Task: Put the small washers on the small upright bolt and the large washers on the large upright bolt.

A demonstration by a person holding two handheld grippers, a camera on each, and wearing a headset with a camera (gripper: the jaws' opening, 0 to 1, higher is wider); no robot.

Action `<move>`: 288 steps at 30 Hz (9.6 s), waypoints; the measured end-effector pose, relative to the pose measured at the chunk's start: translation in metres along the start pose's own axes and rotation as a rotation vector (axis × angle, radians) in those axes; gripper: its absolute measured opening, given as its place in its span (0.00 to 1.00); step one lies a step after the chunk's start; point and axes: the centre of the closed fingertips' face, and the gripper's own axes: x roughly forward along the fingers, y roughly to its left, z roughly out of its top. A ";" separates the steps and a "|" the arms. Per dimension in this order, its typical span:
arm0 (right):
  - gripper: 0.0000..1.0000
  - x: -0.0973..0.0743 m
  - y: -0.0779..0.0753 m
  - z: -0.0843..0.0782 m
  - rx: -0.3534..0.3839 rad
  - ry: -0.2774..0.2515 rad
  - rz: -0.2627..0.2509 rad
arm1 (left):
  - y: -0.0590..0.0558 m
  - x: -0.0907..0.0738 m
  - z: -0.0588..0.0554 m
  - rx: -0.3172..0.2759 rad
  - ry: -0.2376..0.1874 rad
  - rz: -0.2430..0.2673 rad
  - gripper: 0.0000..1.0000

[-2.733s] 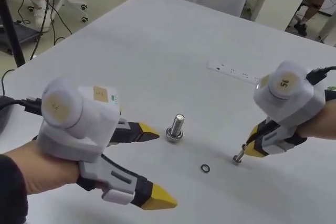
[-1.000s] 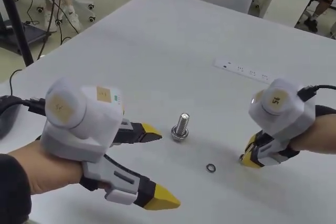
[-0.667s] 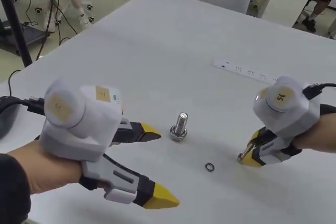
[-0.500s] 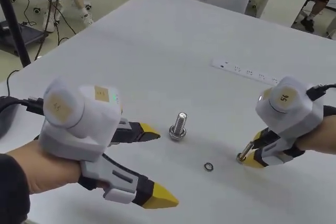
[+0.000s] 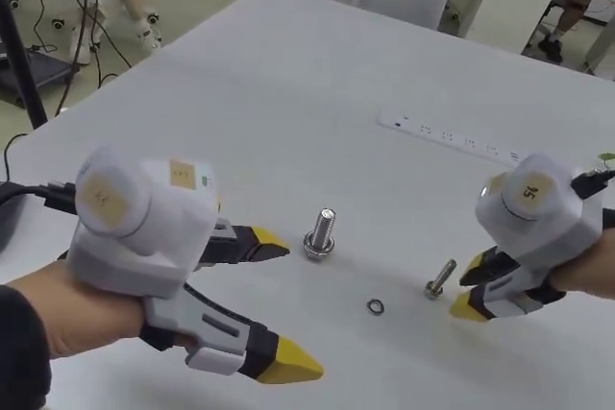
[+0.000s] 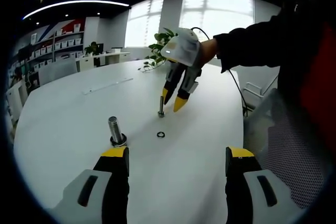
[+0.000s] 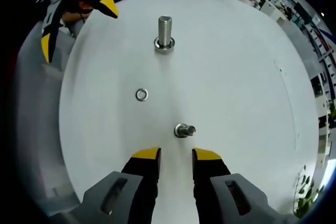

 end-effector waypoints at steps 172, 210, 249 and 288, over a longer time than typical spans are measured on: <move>0.13 0.019 0.045 0.028 -0.042 0.046 0.072 | -0.001 -0.003 0.008 0.020 -0.028 -0.004 0.73; 0.13 -0.028 0.016 0.005 0.021 0.019 -0.004 | -0.004 0.000 0.006 0.023 -0.014 -0.012 0.73; 0.13 -0.036 -0.014 0.035 -0.061 0.022 -0.047 | 0.000 -0.001 0.004 0.013 -0.012 -0.002 0.72; 0.13 -0.009 -0.012 0.027 -0.049 0.044 0.007 | 0.001 0.000 -0.001 -0.002 0.003 0.006 0.72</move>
